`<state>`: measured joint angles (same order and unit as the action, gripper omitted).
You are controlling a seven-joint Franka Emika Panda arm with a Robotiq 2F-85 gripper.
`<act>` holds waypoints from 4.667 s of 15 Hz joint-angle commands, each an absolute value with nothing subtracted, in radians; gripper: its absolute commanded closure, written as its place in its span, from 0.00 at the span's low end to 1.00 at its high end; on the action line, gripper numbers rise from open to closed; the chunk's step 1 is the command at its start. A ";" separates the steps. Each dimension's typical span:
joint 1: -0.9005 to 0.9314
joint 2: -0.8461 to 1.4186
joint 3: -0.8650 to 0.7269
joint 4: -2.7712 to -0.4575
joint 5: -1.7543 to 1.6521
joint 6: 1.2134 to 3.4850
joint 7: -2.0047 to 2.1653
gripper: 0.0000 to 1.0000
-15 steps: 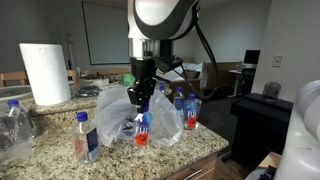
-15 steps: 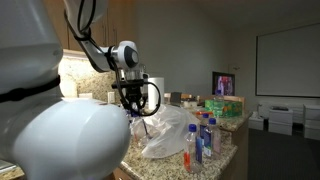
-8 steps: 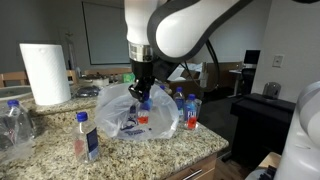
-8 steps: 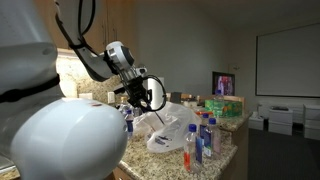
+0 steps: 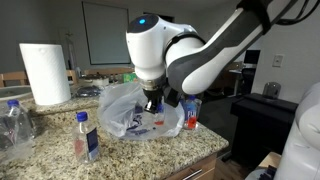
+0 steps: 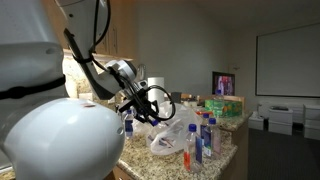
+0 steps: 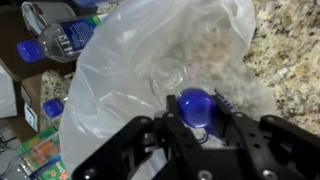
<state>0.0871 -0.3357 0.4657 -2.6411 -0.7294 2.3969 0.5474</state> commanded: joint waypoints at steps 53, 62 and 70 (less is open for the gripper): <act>0.265 -0.238 0.181 -2.565 0.046 2.402 0.054 0.00; 0.188 -0.430 0.118 -2.411 0.037 1.988 -0.066 0.00; 0.048 -0.313 -0.048 -2.272 -0.138 2.016 -0.285 0.00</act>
<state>0.0850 -0.3934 0.0079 -2.3366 -0.1222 2.0031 -0.1785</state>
